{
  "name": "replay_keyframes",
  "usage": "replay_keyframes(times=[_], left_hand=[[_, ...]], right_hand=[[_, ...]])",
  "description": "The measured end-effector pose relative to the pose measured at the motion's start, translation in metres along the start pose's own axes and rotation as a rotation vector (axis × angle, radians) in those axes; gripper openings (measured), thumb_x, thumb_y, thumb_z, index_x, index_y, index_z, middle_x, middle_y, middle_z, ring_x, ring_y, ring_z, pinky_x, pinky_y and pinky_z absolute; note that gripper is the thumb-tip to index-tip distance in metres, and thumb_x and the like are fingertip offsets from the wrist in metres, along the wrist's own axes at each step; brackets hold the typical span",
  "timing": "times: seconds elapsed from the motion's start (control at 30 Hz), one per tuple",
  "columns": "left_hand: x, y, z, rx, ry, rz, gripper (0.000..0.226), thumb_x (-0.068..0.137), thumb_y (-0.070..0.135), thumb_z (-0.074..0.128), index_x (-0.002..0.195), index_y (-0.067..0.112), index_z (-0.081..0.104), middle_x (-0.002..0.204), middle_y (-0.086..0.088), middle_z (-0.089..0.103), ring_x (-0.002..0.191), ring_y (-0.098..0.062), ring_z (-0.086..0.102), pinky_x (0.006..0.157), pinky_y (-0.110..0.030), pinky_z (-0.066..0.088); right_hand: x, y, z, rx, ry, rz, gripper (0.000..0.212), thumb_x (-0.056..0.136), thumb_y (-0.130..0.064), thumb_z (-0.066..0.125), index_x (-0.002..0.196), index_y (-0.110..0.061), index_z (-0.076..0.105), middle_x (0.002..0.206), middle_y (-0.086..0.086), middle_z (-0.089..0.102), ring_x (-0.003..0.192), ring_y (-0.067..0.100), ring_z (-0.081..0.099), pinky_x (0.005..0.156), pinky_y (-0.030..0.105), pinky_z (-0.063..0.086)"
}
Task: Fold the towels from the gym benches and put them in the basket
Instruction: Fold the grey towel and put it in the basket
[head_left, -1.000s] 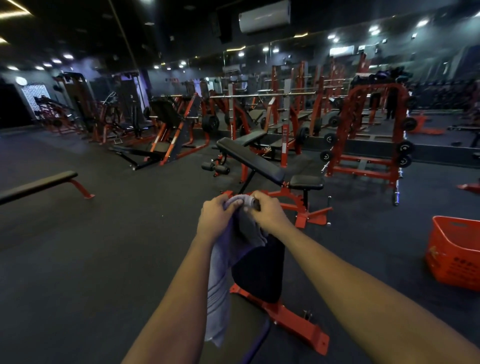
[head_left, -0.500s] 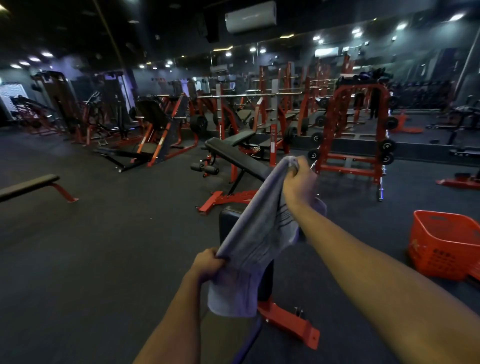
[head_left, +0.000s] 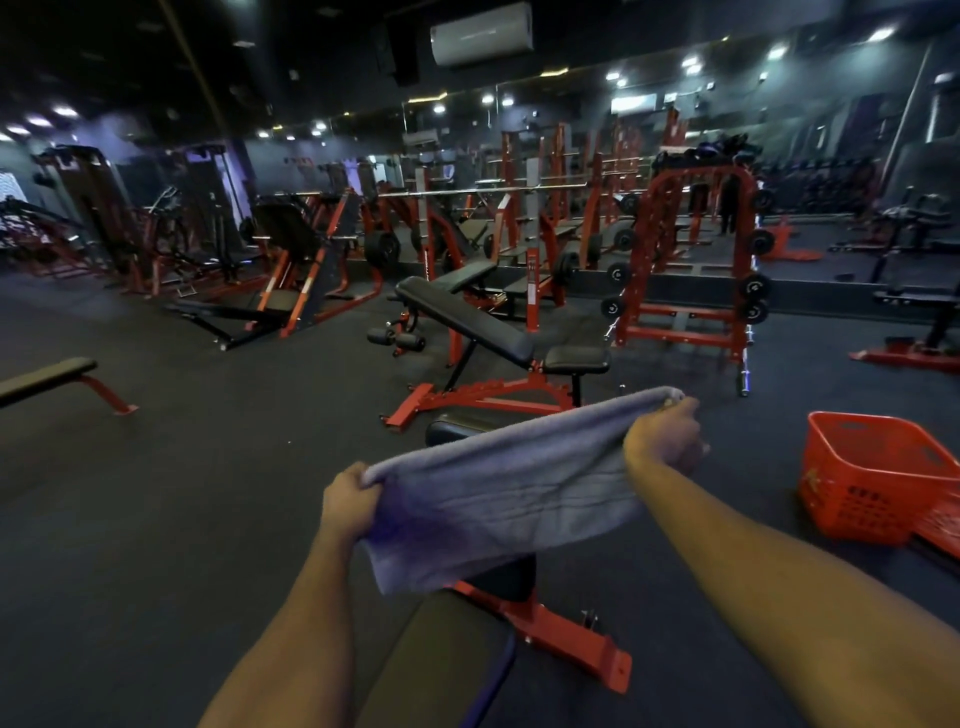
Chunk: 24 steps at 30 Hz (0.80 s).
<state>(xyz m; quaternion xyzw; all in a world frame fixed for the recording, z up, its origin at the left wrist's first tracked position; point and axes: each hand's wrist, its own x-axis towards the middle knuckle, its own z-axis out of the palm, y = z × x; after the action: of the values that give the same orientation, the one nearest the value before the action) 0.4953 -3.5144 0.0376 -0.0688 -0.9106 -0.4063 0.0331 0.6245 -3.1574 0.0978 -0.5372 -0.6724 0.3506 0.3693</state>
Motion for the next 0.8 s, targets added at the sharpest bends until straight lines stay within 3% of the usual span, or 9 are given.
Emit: replay_keyframes(times=[0.07, 0.13, 0.23, 0.3, 0.47, 0.57, 0.63, 0.7, 0.8], left_hand=[[-0.007, 0.008, -0.007, -0.235, 0.237, 0.039, 0.021, 0.076, 0.033, 0.060, 0.078, 0.011, 0.057, 0.076, -0.006, 0.065, 0.077, -0.028, 0.061, 0.066, -0.033, 0.043], [-0.012, 0.021, -0.012, -0.358, 0.400, 0.046, 0.026, 0.084, 0.031, 0.067, 0.083, 0.011, 0.051, 0.077, -0.007, 0.061, 0.075, -0.026, 0.058, 0.065, -0.032, 0.039], [-0.012, 0.041, -0.019, -0.412, 0.574, -0.013, 0.024, 0.096, 0.030, 0.057, 0.094, 0.010, 0.042, 0.083, -0.013, 0.059, 0.075, -0.029, 0.053, 0.067, -0.033, 0.036], [-0.008, 0.044, -0.019, -0.370, 0.601, -0.040, 0.020, 0.098, 0.028, 0.051, 0.099, 0.010, 0.040, 0.089, -0.022, 0.062, 0.080, -0.038, 0.058, 0.068, -0.037, 0.039], [-0.007, 0.046, -0.007, -0.187, 0.469, -0.208, 0.018, 0.099, 0.016, 0.046, 0.111, 0.003, 0.044, 0.107, -0.033, 0.061, 0.101, -0.049, 0.059, 0.076, -0.044, 0.042], [-0.007, 0.060, 0.006, -0.121, 0.383, -0.246, 0.021, 0.099, 0.012, 0.046, 0.116, 0.000, 0.044, 0.113, -0.032, 0.061, 0.107, -0.049, 0.058, 0.085, -0.048, 0.046], [-0.008, 0.074, 0.014, -0.127, 0.295, -0.212, 0.017, 0.098, 0.013, 0.049, 0.112, 0.003, 0.046, 0.111, -0.027, 0.062, 0.104, -0.044, 0.060, 0.081, -0.044, 0.046], [-0.011, 0.093, 0.024, -0.148, 0.169, -0.085, 0.013, 0.097, 0.014, 0.053, 0.106, 0.007, 0.048, 0.105, -0.020, 0.063, 0.096, -0.036, 0.061, 0.076, -0.037, 0.044], [-0.017, 0.119, 0.037, -0.175, -0.005, 0.217, 0.015, 0.091, 0.009, 0.059, 0.094, 0.015, 0.046, 0.091, -0.004, 0.062, 0.081, -0.023, 0.057, 0.070, -0.025, 0.037]], right_hand=[[-0.002, 0.007, 0.001, -0.027, -0.014, 0.031, 0.028, 0.103, -0.024, 0.034, 0.119, -0.007, 0.049, 0.118, 0.027, 0.064, 0.111, 0.044, 0.059, 0.098, 0.051, 0.044], [-0.003, 0.010, 0.003, -0.056, -0.011, 0.038, 0.031, 0.104, -0.027, 0.032, 0.119, -0.006, 0.049, 0.117, 0.027, 0.064, 0.111, 0.044, 0.061, 0.092, 0.050, 0.045], [-0.005, 0.009, 0.007, -0.086, -0.026, 0.035, 0.036, 0.106, -0.030, 0.029, 0.121, -0.004, 0.049, 0.119, 0.027, 0.063, 0.113, 0.043, 0.060, 0.092, 0.048, 0.044], [-0.006, 0.009, 0.010, -0.115, -0.074, 0.059, 0.039, 0.106, -0.029, 0.028, 0.123, -0.002, 0.051, 0.123, 0.027, 0.062, 0.117, 0.043, 0.058, 0.095, 0.047, 0.043], [-0.011, 0.006, 0.022, -0.188, -0.241, 0.235, 0.038, 0.102, -0.015, 0.036, 0.128, 0.000, 0.059, 0.132, 0.019, 0.059, 0.124, 0.035, 0.054, 0.103, 0.042, 0.040], [-0.034, -0.004, 0.032, -0.247, -0.347, 0.181, 0.036, 0.100, -0.018, 0.044, 0.125, -0.001, 0.063, 0.131, 0.018, 0.060, 0.122, 0.034, 0.057, 0.100, 0.040, 0.042], [-0.053, -0.011, 0.040, -0.206, -0.422, 0.051, 0.040, 0.100, -0.026, 0.043, 0.120, 0.000, 0.066, 0.125, 0.020, 0.062, 0.117, 0.036, 0.059, 0.098, 0.041, 0.045], [-0.073, -0.014, 0.051, -0.114, -0.585, -0.185, 0.039, 0.098, -0.031, 0.043, 0.104, -0.003, 0.070, 0.105, 0.018, 0.067, 0.102, 0.035, 0.065, 0.087, 0.039, 0.052], [-0.095, -0.024, 0.060, -0.036, -0.802, -0.465, 0.029, 0.097, -0.028, 0.051, 0.086, -0.005, 0.065, 0.088, 0.015, 0.067, 0.087, 0.030, 0.064, 0.066, 0.030, 0.042]])
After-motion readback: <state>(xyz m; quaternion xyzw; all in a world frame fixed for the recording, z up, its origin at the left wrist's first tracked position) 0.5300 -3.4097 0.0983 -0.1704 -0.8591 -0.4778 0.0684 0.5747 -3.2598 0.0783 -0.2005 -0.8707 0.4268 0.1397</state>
